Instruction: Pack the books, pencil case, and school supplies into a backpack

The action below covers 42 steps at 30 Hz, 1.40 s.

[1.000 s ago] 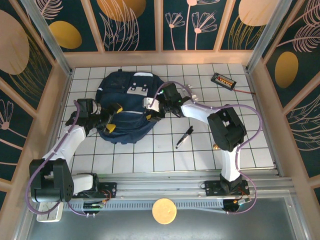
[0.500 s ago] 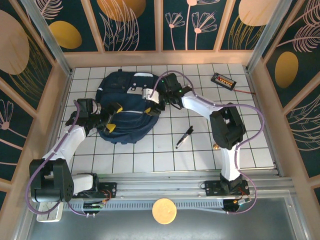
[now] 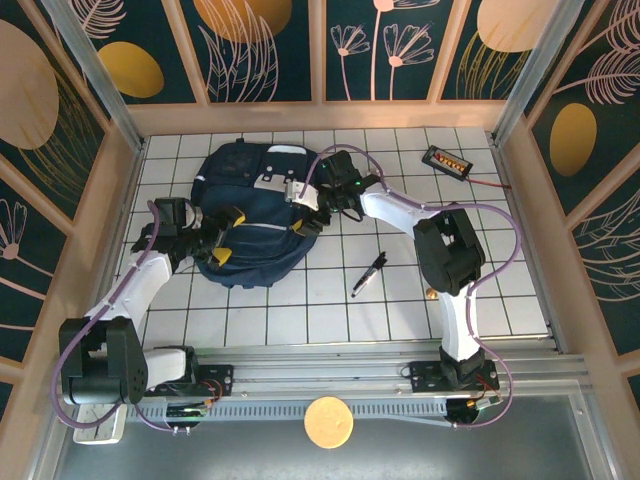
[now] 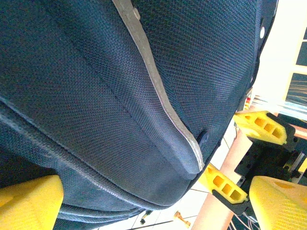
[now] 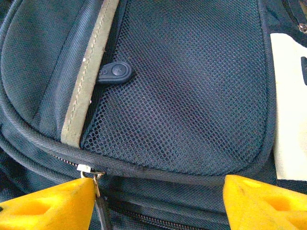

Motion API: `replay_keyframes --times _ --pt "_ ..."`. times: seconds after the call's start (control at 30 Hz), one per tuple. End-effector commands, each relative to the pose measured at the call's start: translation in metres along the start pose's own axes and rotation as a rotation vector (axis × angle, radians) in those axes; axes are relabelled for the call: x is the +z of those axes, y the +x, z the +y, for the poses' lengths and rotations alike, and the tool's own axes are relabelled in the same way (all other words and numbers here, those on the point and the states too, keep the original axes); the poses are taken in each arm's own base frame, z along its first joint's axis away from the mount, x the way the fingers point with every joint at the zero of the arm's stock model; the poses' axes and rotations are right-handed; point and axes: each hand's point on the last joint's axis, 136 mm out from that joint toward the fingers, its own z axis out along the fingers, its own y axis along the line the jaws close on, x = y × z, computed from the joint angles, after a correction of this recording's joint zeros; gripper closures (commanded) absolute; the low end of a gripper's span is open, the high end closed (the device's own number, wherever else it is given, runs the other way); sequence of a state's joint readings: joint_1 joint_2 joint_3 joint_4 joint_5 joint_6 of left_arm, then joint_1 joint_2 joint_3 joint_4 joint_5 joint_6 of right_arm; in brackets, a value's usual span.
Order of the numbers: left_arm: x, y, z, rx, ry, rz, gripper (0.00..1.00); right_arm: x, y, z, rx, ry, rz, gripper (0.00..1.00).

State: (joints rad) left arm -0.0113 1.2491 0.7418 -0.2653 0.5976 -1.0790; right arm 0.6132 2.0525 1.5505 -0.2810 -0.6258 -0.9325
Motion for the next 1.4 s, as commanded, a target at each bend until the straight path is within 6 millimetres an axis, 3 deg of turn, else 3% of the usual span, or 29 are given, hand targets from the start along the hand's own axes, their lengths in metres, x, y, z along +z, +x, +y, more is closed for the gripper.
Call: replay_keyframes --times 0.0,0.57,0.83,1.03,1.3,1.37 --pt "0.001 -0.002 -0.001 -0.001 0.006 0.004 0.01 0.016 0.022 0.037 0.103 -0.114 0.051 0.29" --pt "0.002 -0.006 -0.004 0.004 0.002 0.000 0.01 0.017 0.014 0.056 0.142 -0.117 0.023 0.34" --pt "0.000 -0.006 -0.006 0.008 0.006 -0.004 0.01 0.012 0.011 0.056 0.180 -0.117 0.022 0.48" --pt "-0.001 -0.006 -0.007 0.011 0.007 -0.010 0.01 0.009 0.015 0.056 0.212 -0.110 0.040 0.67" --pt "-0.006 -0.009 -0.010 0.042 -0.006 -0.028 0.01 0.001 0.024 0.058 0.259 -0.091 0.071 0.77" --pt "-0.007 -0.011 -0.011 0.062 -0.018 -0.035 0.01 0.000 0.025 0.058 0.276 -0.090 0.082 0.84"
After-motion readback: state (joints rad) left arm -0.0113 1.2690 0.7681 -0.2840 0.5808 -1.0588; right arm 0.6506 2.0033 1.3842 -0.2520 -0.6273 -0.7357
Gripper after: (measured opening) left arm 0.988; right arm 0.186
